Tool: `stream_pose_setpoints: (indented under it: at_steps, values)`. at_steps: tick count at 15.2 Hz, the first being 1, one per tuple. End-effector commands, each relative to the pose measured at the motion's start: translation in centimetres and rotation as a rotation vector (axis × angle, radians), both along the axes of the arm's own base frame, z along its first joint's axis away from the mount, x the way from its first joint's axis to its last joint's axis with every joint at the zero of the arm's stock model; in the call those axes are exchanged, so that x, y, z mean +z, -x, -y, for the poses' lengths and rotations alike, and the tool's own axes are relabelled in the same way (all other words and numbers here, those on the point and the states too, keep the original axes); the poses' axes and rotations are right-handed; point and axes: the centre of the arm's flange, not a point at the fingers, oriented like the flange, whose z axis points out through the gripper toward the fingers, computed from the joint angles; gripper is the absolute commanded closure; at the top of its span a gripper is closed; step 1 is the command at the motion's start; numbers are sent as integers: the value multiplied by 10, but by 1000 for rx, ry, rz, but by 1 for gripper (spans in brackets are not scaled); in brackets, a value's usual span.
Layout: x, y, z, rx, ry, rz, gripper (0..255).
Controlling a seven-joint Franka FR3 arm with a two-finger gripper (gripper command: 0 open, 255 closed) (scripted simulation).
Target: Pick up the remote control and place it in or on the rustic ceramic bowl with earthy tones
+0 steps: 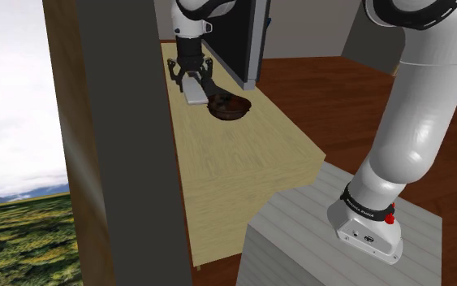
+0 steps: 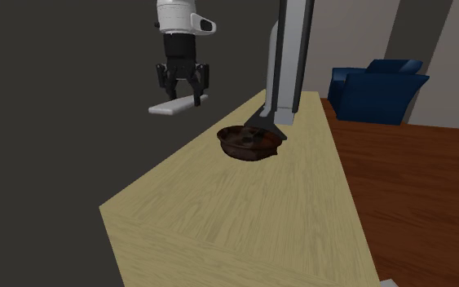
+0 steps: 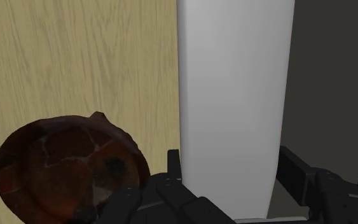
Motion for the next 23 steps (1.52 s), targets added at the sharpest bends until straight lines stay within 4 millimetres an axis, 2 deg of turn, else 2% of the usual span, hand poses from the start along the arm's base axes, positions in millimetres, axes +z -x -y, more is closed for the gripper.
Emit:
stream_pose_setpoints:
  at_steps: [1,12,23]
  values:
    - [2,-2,26,0,0,0,255]
    - [4,-4,174,0,0,0,255]
    - [-54,-4,174,0,0,0,255]
